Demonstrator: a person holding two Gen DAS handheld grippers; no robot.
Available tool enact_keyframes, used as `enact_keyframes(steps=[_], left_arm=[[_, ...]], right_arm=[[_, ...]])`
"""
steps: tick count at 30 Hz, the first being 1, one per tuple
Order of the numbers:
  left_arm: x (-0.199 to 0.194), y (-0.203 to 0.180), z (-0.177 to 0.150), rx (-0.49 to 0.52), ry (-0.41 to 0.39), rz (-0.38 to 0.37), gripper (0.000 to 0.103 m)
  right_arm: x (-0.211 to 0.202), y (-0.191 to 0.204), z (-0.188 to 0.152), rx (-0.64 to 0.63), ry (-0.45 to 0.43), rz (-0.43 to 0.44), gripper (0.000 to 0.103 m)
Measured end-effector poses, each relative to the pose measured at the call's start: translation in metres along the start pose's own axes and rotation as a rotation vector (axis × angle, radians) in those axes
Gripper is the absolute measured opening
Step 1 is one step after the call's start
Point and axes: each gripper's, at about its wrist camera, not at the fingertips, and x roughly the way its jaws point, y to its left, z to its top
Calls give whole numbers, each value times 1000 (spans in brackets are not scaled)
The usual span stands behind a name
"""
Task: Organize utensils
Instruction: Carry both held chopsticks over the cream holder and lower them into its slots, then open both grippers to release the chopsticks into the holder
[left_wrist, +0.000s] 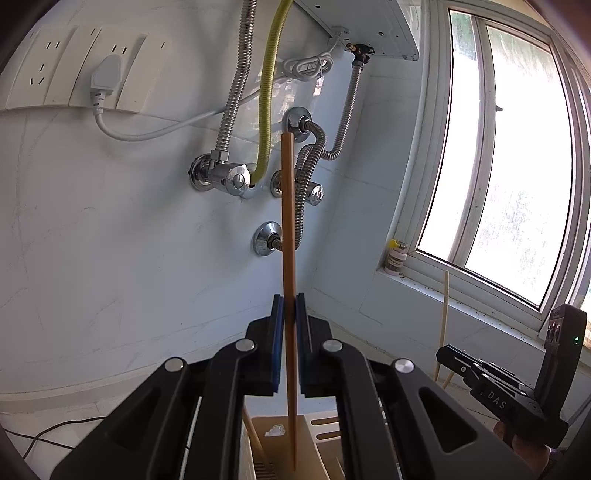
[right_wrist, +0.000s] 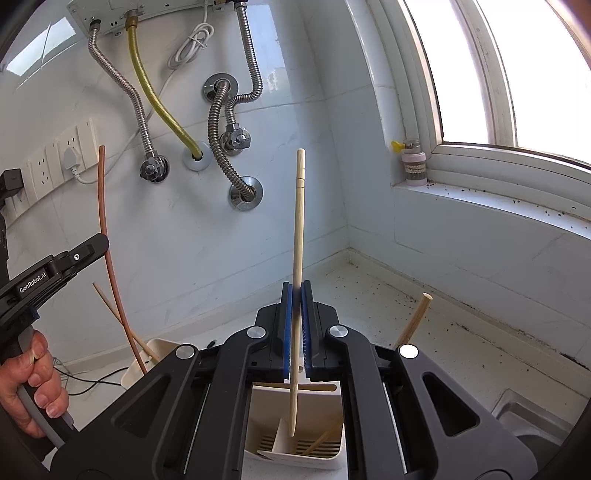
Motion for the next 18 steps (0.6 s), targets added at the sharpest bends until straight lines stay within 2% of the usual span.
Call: enact_keyframes(steps=[11, 12, 13, 14, 15, 16, 18], left_arm=[[-6, -1, 2, 4, -28, 0, 7], [-8, -2, 1, 10, -40, 10, 18], [-10, -2, 0, 13, -58, 27, 47], [-16, -3, -1, 13, -95, 52, 64], [-23, -3, -3, 12, -144, 70, 79], [-28, -3, -3, 13, -180, 72, 80], [-28, -5, -1, 29, -160, 68, 80]], right_arm=[[-2, 2, -5, -12, -17, 6, 5], [-1, 1, -7, -10, -10, 14, 5], [-1, 1, -8, -6, -6, 15, 7], [-3, 1, -9, -5, -15, 5, 14], [-7, 1, -10, 0, -33, -12, 48], [-12, 0, -11, 6, -64, -31, 69], [-15, -1, -9, 15, -75, -24, 67]])
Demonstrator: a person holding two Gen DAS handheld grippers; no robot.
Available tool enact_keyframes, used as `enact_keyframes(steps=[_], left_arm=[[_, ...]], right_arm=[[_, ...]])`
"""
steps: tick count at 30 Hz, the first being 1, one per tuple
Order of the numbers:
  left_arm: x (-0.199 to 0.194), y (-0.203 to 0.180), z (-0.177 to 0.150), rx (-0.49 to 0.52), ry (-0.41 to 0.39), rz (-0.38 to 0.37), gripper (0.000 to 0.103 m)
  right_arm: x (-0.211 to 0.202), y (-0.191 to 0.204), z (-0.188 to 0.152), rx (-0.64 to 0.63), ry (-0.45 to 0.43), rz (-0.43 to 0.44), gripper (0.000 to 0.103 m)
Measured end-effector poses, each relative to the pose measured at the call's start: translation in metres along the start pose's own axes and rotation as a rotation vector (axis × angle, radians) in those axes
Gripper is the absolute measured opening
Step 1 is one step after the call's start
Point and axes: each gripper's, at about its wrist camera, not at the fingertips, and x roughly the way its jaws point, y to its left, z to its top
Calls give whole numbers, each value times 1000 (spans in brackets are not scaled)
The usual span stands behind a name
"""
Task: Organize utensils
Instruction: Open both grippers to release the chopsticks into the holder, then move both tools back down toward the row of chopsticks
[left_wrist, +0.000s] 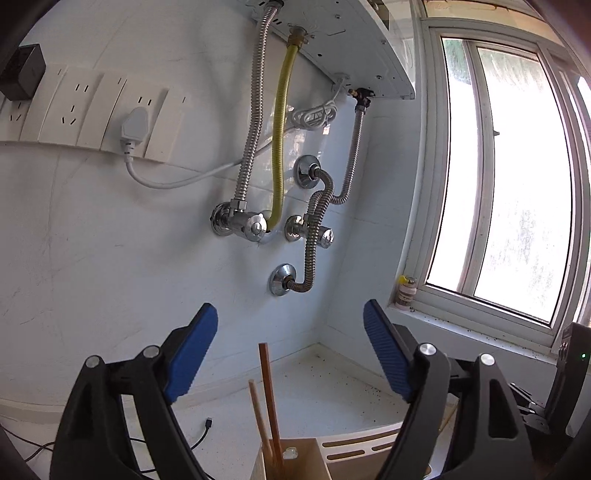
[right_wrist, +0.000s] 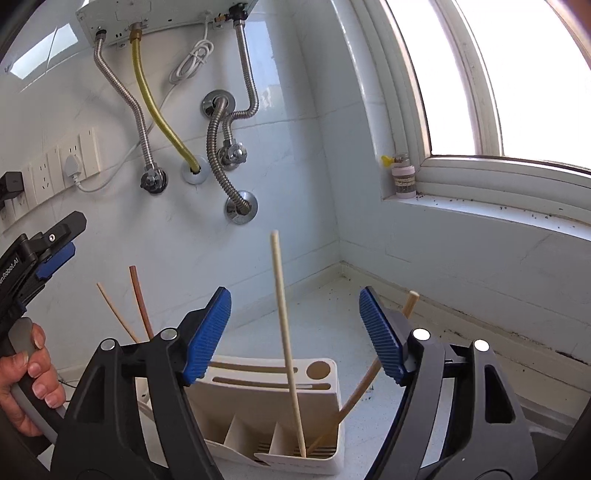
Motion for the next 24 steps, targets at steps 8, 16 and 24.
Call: enact_keyframes(steps=[8, 16, 24], left_arm=[[-4, -2, 5, 8, -7, -5, 80], [-16, -4, 15, 9, -24, 16, 81], [-49, -1, 27, 40, -56, 64, 86]], right_arm=[[-9, -3, 12, 22, -25, 2, 63], [-21, 4, 24, 13, -50, 20, 63], [-36, 18, 33, -6, -70, 53, 64]])
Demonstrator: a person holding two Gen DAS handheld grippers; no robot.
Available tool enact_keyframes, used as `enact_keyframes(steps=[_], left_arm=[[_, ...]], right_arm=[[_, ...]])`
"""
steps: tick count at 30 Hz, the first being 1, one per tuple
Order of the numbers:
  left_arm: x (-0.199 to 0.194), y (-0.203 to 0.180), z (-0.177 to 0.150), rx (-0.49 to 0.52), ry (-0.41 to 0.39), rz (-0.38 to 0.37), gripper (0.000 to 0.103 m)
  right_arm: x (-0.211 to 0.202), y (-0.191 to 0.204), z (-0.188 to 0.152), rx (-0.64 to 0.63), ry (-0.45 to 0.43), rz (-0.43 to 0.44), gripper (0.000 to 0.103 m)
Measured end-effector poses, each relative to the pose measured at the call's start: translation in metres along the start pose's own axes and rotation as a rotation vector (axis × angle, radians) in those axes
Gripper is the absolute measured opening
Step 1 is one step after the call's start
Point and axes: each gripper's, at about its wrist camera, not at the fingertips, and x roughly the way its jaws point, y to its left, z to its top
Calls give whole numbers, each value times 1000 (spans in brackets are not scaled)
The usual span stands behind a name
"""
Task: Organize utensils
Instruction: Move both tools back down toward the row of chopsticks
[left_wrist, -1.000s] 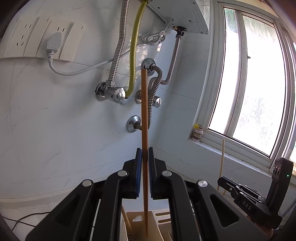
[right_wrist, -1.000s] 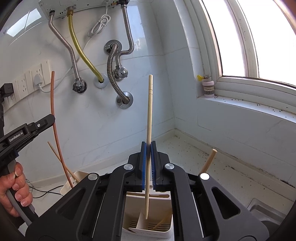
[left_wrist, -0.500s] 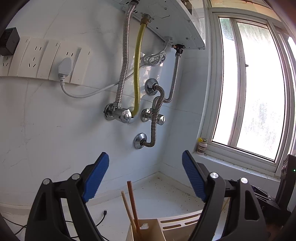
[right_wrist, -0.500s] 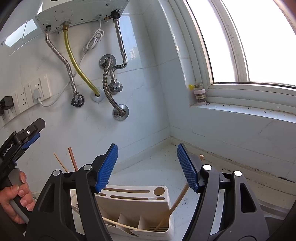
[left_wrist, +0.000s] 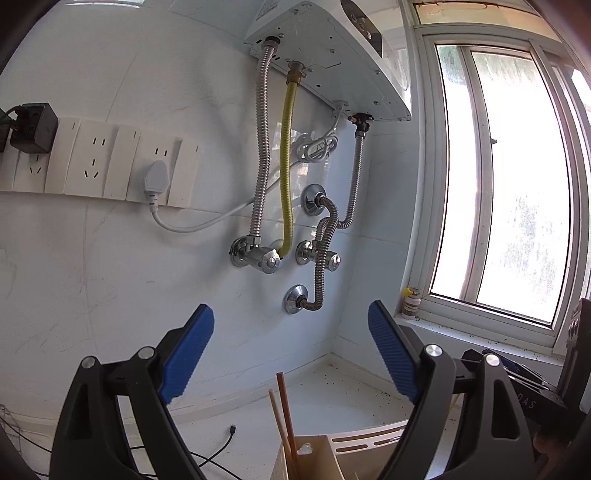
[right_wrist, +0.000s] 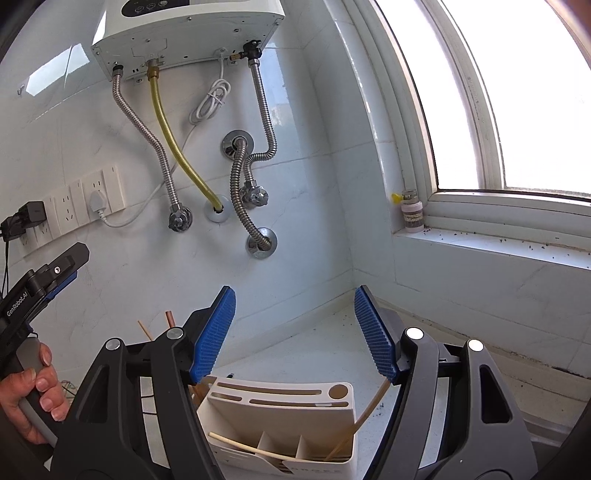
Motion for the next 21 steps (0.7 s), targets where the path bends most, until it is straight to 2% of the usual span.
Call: enact_keyframes(steps=[5, 7, 12, 17, 21], left_arm=[[-29, 19, 10, -1, -11, 67, 88], [-42, 28, 13, -7, -10, 104, 92], [-79, 53, 13, -18, 0, 193, 94], [-118, 79, 4, -20, 44, 277, 97], [-145, 101, -8, -33, 116, 336, 97]], right_arm=[[-9, 17, 2, -3, 1, 32, 72], [-14, 25, 3, 4, -1, 48, 78], [-20, 53, -6, 2, 32, 103, 79], [-25, 87, -25, -16, 87, 169, 81], [-30, 112, -44, -33, 137, 217, 84]])
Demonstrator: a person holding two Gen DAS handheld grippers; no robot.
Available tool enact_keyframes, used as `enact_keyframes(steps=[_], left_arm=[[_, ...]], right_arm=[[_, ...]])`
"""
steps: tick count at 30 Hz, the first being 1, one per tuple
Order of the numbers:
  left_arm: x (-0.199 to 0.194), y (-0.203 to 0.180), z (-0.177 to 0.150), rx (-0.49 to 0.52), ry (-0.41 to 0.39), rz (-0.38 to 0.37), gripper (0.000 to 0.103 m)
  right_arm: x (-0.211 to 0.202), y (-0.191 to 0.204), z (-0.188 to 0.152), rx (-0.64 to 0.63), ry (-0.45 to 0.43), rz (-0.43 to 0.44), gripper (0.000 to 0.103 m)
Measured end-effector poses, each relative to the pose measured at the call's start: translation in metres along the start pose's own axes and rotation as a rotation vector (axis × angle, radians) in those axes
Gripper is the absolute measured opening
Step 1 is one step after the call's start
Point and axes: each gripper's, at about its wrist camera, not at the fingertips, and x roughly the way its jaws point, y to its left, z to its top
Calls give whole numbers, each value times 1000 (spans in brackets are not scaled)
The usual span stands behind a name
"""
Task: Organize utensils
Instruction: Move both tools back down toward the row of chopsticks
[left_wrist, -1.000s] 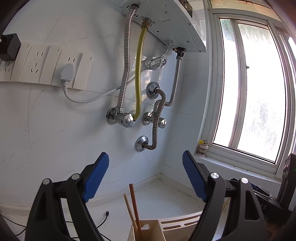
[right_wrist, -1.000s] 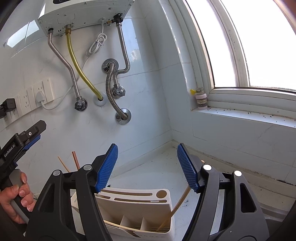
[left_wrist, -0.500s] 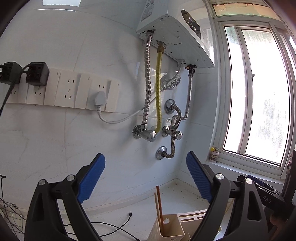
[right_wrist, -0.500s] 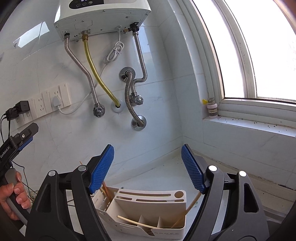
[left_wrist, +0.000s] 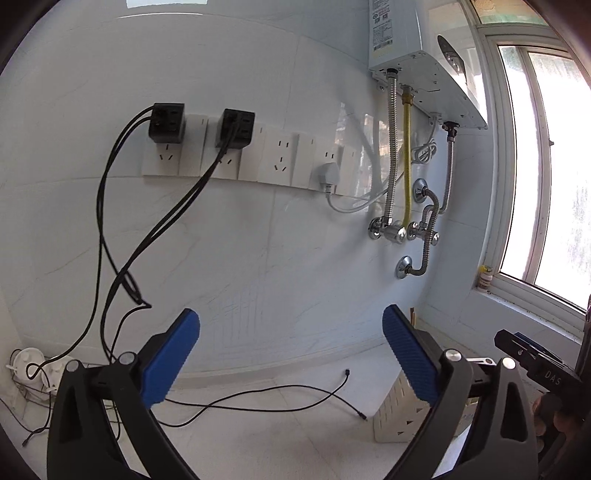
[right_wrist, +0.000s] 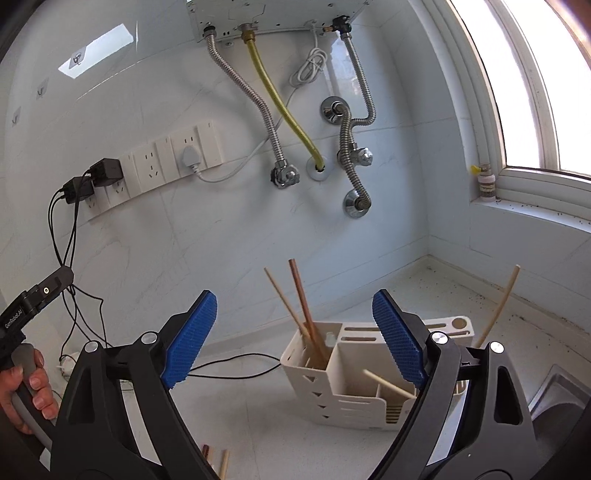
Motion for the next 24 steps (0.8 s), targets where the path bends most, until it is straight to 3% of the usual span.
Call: enact_keyframes(steps=[8, 24], left_arm=[[-28, 41, -38, 0, 117, 86, 98], [-23, 73, -153, -88, 595, 92, 98]], right_arm=[[8, 35, -34, -5, 110, 62, 91], [28, 40, -103, 10, 369, 33, 94]])
